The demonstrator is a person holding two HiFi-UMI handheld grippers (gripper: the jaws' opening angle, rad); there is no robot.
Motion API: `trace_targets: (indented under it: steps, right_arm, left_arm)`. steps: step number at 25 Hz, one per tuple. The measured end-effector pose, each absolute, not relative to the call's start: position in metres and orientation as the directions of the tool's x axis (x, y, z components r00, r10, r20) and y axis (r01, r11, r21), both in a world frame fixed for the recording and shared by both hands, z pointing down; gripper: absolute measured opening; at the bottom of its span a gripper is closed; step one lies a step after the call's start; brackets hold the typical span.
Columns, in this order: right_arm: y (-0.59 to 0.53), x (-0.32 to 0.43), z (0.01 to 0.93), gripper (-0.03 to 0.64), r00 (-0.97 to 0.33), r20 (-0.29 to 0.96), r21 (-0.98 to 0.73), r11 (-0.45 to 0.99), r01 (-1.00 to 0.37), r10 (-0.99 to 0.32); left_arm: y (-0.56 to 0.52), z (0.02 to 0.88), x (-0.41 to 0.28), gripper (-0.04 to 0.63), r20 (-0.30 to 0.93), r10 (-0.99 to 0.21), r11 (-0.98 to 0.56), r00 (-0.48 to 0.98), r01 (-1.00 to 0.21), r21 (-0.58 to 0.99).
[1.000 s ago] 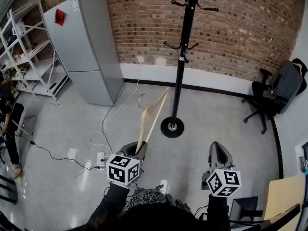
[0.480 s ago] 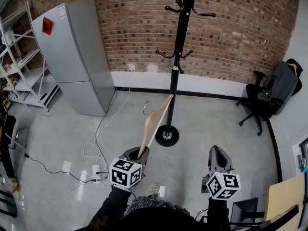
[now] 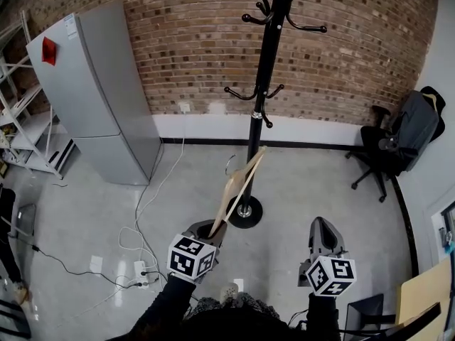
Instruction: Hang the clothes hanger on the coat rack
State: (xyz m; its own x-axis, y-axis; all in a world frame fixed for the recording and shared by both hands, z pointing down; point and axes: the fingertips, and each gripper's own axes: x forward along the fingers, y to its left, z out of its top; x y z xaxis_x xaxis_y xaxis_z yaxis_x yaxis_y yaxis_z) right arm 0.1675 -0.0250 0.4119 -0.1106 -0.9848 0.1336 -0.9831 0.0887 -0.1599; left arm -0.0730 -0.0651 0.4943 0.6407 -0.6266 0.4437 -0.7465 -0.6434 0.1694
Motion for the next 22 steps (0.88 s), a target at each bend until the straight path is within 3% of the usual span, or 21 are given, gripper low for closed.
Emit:
trace_targets:
  steps: [22]
  right_arm:
    - [-0.104,0.169,0.422,0.009,-0.024,0.162,-0.170,-0.004,-0.985,-0.986]
  left_arm:
    - [-0.184,0.504,-0.067,0.018,0.497,-0.450,-0.815,0.742,-0.569,0.110]
